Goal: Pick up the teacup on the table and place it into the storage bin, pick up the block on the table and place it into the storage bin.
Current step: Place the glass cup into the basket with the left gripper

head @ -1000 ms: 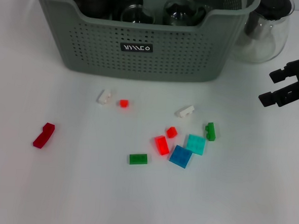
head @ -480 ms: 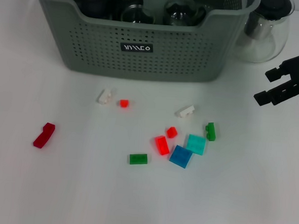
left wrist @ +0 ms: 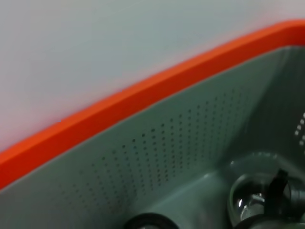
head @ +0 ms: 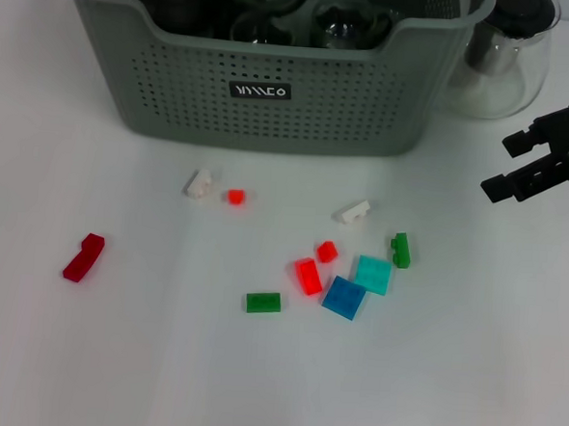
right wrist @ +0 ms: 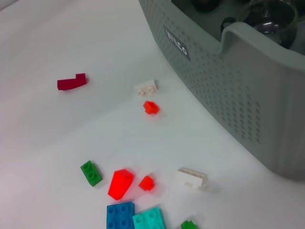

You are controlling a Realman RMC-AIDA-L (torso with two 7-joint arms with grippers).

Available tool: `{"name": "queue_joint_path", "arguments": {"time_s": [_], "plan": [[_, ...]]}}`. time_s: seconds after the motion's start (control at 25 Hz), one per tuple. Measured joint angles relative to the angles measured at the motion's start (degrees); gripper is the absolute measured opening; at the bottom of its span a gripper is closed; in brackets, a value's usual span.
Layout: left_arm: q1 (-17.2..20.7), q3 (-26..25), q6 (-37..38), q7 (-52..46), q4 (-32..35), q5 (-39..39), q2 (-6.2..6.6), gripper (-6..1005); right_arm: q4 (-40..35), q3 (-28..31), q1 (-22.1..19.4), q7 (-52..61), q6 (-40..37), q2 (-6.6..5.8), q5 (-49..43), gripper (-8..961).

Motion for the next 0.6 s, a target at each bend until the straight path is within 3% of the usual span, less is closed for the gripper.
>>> {"name": "queue_joint_path", "arguments": {"time_s": [0.6], "plan": [[0.1, 2.1, -0.8, 0.2, -0.8, 1.3, -2.01, 65, 0.4, -0.1, 0.1, -0.1, 0.5, 0.07, -1.1, 941]]}}
